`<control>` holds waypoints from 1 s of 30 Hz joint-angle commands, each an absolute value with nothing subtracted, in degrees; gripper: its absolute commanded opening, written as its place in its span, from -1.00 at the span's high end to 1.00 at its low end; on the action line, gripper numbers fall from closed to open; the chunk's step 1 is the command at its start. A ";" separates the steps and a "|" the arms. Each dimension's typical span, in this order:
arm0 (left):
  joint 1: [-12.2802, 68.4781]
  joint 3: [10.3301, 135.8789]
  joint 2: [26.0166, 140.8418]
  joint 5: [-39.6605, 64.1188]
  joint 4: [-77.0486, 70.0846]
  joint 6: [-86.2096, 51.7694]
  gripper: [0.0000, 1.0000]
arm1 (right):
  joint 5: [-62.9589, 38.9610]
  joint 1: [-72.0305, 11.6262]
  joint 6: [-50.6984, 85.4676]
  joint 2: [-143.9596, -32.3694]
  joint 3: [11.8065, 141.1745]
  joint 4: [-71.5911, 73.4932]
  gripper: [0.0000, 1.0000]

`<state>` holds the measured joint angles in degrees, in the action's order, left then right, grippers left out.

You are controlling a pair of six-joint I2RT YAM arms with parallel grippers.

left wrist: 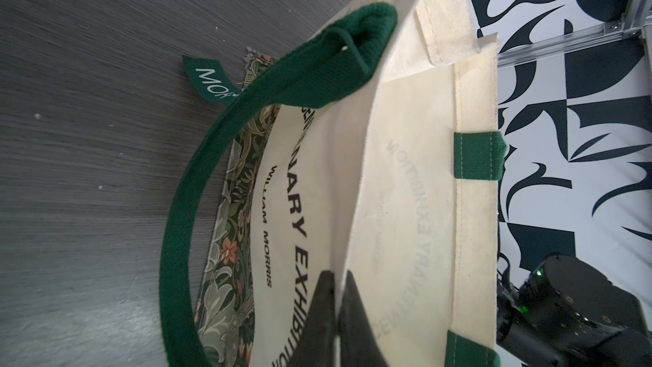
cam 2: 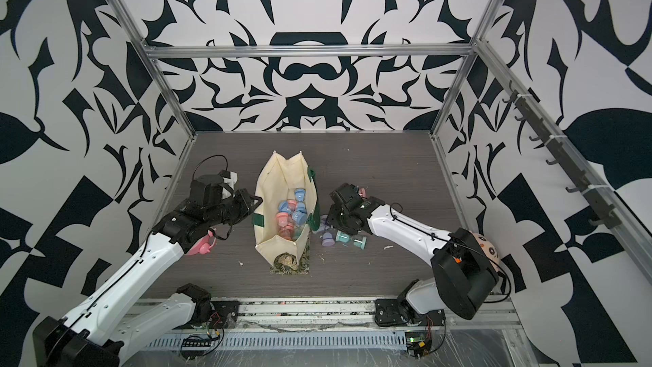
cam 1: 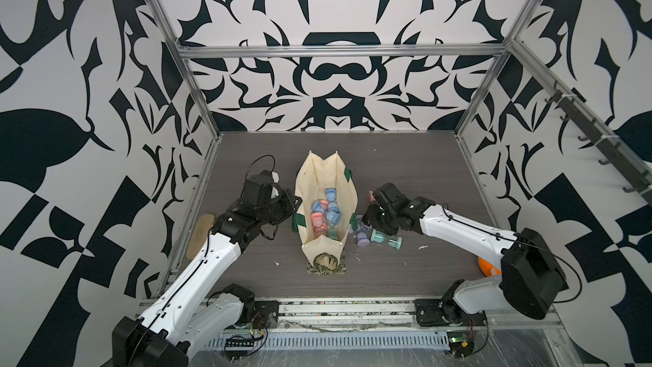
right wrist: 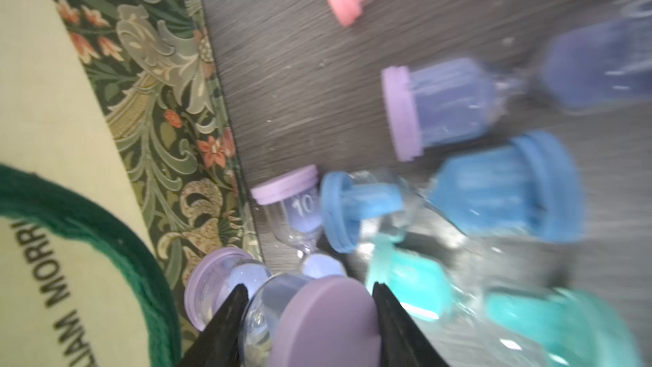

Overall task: Put the hourglass into the canvas bag
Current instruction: Pick up the hourglass from the center of the board, then place the hourglass in the canvas bag.

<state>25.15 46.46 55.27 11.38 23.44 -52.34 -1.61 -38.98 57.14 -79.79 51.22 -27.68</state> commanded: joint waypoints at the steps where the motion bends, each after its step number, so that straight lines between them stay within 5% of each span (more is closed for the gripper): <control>1: 25.26 45.92 53.72 11.71 24.35 -51.64 0.70 | 3.59 -38.04 54.74 -75.81 55.74 -33.92 0.41; 13: 25.24 44.66 52.40 11.38 25.35 -52.16 0.58 | 15.89 -37.63 48.00 -69.47 75.03 -51.34 0.41; 19: 25.22 44.47 54.13 12.33 24.04 -52.73 0.60 | 18.96 -45.49 44.41 -74.03 87.77 -54.08 0.42; 30: 25.26 45.97 55.19 12.48 23.92 -52.59 0.99 | 20.72 -60.92 39.50 -91.58 103.39 -58.14 0.45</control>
<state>25.15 45.28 54.63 11.94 24.08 -52.97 19.38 -59.51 41.76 -89.62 100.27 -56.03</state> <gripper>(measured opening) 0.058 0.545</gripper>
